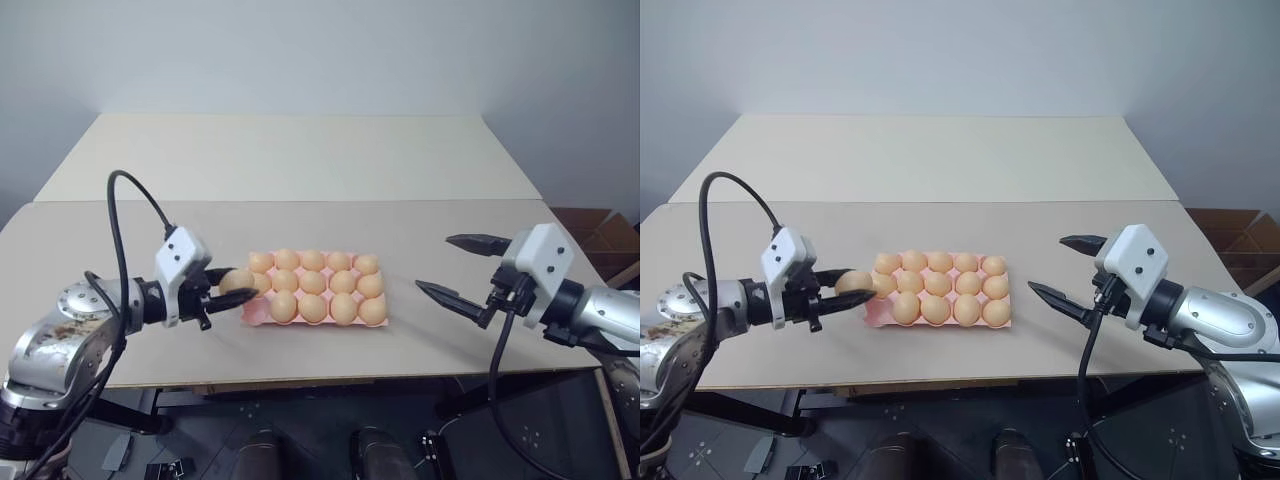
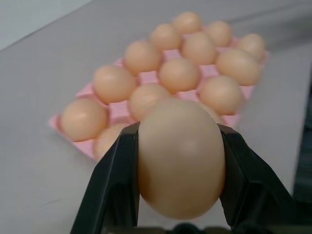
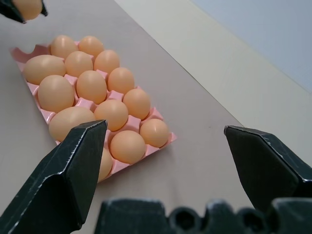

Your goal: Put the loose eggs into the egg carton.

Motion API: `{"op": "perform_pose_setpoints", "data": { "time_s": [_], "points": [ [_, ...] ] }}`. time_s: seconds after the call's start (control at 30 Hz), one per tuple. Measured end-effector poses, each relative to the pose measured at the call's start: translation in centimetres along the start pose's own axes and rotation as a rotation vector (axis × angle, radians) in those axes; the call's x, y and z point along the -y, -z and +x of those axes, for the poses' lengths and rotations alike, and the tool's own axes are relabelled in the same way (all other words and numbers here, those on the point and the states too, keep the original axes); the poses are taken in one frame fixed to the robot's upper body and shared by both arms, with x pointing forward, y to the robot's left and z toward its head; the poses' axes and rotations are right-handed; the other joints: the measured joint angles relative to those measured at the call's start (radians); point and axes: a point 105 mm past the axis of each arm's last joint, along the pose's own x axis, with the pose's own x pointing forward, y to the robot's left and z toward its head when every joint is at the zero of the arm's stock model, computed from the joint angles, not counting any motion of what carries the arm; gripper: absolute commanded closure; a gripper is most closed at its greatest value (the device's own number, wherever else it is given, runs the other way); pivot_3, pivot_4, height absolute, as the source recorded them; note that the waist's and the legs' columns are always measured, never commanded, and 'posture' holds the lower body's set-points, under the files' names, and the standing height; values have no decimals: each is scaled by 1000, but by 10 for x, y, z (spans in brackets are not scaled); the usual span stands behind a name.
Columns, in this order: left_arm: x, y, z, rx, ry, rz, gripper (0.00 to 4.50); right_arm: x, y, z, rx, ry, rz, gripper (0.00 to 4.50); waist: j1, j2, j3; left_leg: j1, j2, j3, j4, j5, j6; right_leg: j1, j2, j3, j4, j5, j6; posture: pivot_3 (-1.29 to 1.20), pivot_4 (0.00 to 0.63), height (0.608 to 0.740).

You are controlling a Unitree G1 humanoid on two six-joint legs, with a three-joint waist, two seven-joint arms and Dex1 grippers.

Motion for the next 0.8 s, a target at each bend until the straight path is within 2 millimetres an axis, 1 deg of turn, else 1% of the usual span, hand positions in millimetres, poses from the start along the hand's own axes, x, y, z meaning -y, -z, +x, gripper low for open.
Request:
{"op": "perform_pose_setpoints", "data": {
  "time_s": [0.07,0.17,0.23,0.27,0.33,0.43,0.5,0.57,0.67,0.73,0.8],
  "points": [
    [5,9,5,-31,19,-6,2727,-2,0,0,-2,0,0,0,2,0,0,-1,0,0,0,0,0,0,0,0,0,1,1,0,150,740],
    [0,13,7,-56,-17,-8,2727,-3,0,0,-1,0,-1,0,5,0,0,-1,0,0,0,0,0,0,0,0,0,3,5,0,150,740],
    [-4,15,9,-69,-33,-21,2015,-3,-1,0,2,3,-3,0,7,0,0,-1,0,0,0,0,0,0,0,0,0,3,6,0,150,740],
    [-5,13,10,-70,-35,-19,1794,-3,-1,0,2,5,-4,0,7,0,0,-1,0,-1,1,0,0,0,0,0,-1,3,6,0,150,740],
    [-6,12,12,-67,-40,-17,1093,-3,-2,0,4,10,-6,0,7,0,0,-1,0,0,1,0,0,0,0,0,-1,3,6,0,150,740],
    [-6,9,12,-58,-27,-25,85,-3,-2,0,5,11,6,0,7,0,0,-1,0,0,0,0,0,0,0,0,-1,3,6,0,150,740],
    [-7,6,10,-47,-31,-19,38,-3,-2,0,5,7,16,0,5,0,0,-1,0,0,0,0,0,-1,0,0,-1,3,6,0,150,740],
    [-10,-3,0,-15,-54,-6,38,-4,-2,1,8,4,19,0,2,0,0,-1,1,-1,0,0,0,-1,1,0,-1,3,6,0,150,740],
    [-20,-10,-35,16,-133,13,38,-4,-3,1,12,-6,26,0,-7,0,0,-1,1,-1,0,0,0,-1,1,0,0,3,5,0,150,740],
    [-25,-8,-59,38,-182,23,38,-6,-2,0,12,-26,28,0,-12,0,0,0,1,0,-1,0,0,-1,0,0,0,1,2,0,150,740],
    [-29,0,-85,51,-235,8,38,-4,2,-1,10,-45,41,0,-13,0,0,0,1,0,-1,0,0,-1,0,-1,0,-1,-1,0,150,740]
  ]
}}
